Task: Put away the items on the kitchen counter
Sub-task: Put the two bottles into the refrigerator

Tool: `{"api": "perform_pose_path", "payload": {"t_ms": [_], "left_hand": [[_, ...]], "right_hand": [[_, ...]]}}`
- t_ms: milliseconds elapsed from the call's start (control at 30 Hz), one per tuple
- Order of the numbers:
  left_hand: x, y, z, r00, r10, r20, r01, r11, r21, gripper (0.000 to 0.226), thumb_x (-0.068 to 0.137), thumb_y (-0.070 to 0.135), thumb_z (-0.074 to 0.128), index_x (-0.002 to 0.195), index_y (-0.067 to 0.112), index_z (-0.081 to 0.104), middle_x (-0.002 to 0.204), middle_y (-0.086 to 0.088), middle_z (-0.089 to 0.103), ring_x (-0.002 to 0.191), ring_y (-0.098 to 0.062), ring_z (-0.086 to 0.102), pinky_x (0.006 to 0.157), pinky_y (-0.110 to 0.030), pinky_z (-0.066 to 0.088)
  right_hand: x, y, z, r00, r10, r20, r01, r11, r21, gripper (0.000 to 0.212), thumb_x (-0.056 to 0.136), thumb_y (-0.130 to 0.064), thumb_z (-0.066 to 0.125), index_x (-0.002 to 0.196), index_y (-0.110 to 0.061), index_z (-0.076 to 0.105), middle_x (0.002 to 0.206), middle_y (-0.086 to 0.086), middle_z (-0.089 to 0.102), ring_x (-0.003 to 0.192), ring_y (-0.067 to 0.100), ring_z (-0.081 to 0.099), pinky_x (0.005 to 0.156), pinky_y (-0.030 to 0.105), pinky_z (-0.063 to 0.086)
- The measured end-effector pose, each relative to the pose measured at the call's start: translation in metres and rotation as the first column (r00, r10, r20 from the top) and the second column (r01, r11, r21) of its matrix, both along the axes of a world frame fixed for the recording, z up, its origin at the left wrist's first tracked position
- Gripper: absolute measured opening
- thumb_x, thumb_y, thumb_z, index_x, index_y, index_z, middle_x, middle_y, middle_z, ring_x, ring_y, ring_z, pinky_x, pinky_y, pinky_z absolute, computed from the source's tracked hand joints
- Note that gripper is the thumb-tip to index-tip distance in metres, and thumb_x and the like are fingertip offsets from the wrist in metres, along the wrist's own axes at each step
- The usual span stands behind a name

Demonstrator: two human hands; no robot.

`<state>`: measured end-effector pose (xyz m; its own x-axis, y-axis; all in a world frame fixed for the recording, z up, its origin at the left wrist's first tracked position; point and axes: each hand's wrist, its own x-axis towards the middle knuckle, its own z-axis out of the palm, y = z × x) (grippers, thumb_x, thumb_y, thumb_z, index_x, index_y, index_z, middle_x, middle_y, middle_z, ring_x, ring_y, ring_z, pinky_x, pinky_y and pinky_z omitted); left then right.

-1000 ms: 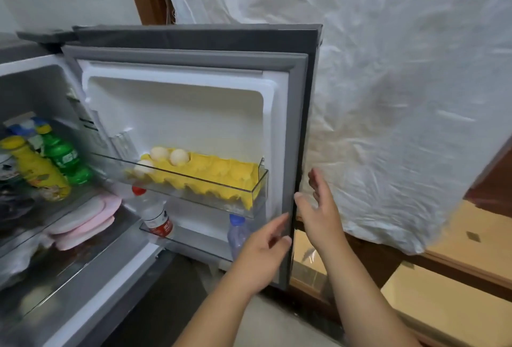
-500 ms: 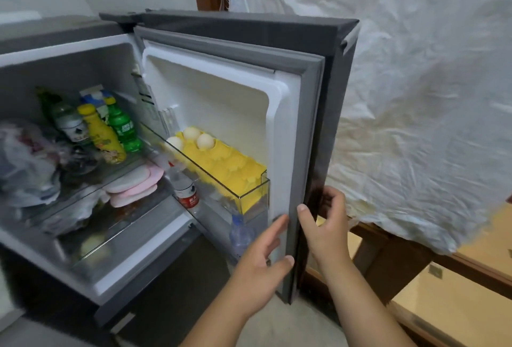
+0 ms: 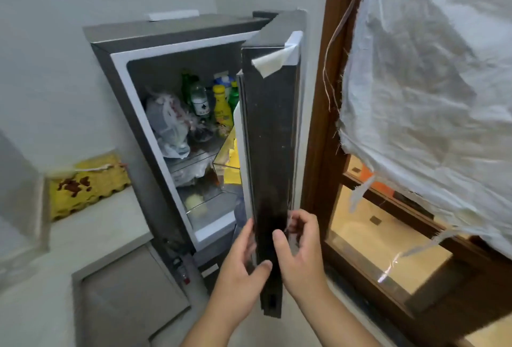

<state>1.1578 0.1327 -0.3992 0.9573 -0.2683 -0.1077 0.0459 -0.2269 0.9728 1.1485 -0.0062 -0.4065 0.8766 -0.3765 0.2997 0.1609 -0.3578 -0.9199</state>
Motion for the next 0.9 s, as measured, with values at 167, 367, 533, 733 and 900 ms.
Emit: {"api": "perform_pose_path", "payload": {"t_ms": [167, 367, 533, 733, 900], "left_hand": [[0.032, 0.039, 0.024, 0.997, 0.068, 0.035, -0.069, 0.997, 0.041, 0.101, 0.078, 0.058, 0.072, 0.147, 0.065, -0.002, 0.158, 0.025, 0.028, 0.142, 0.001, 0.033, 0.119, -0.037, 0.031], [0.084, 0.08, 0.025, 0.956, 0.291, 0.017, -0.292, 0.954, 0.066, 0.101, 0.091, 0.054, 0.059, 0.155, 0.041, -0.019, 0.167, 0.017, -0.008, 0.151, -0.004, 0.007, 0.121, -0.026, 0.009], [0.14, 0.107, 0.018, 0.936, 0.35, 0.045, -0.353, 0.928, 0.115, 0.098, 0.09, 0.046, 0.062, 0.156, 0.045, -0.012, 0.166, 0.017, 0.007, 0.149, -0.004, 0.018, 0.126, -0.037, 0.018], [0.196, 0.126, 0.007, 0.872, 0.488, -0.033, -0.489, 0.871, -0.044, 0.089, 0.08, 0.03, 0.066, 0.148, 0.063, 0.018, 0.156, 0.022, 0.038, 0.14, 0.002, 0.039, 0.121, -0.04, 0.031], [0.209, 0.132, 0.015, 0.83, 0.534, -0.159, -0.554, 0.823, -0.125, 0.086, 0.087, -0.009, 0.052, 0.142, 0.054, 0.033, 0.141, 0.021, 0.046, 0.129, 0.003, 0.045, 0.107, -0.02, 0.043]], "right_hand": [[0.029, 0.071, 0.008, 0.98, 0.197, -0.041, -0.198, 0.98, -0.022, 0.043, 0.095, -0.036, 0.061, 0.132, -0.043, 0.041, 0.127, -0.023, 0.046, 0.12, -0.008, 0.047, 0.093, 0.002, 0.036], [0.09, 0.122, 0.008, 0.885, 0.455, -0.101, -0.452, 0.89, 0.056, 0.045, 0.102, -0.04, 0.049, 0.144, -0.044, 0.034, 0.142, -0.029, 0.033, 0.127, -0.024, 0.032, 0.092, -0.007, 0.027], [0.15, 0.148, 0.002, 0.827, 0.559, -0.062, -0.554, 0.828, 0.089, 0.043, 0.101, -0.032, 0.053, 0.139, -0.045, 0.038, 0.138, -0.036, 0.036, 0.13, -0.017, 0.037, 0.096, -0.003, 0.029], [0.212, 0.159, -0.002, 0.743, 0.667, -0.048, -0.662, 0.744, 0.086, 0.049, 0.101, -0.014, 0.053, 0.141, -0.04, 0.043, 0.142, -0.024, 0.042, 0.134, -0.005, 0.042, 0.102, 0.003, 0.033], [0.229, 0.164, -0.009, 0.713, 0.7, -0.047, -0.701, 0.713, -0.011, 0.053, 0.099, -0.016, 0.052, 0.144, -0.042, 0.04, 0.14, -0.032, 0.042, 0.136, 0.0, 0.043, 0.106, 0.009, 0.034]]}}
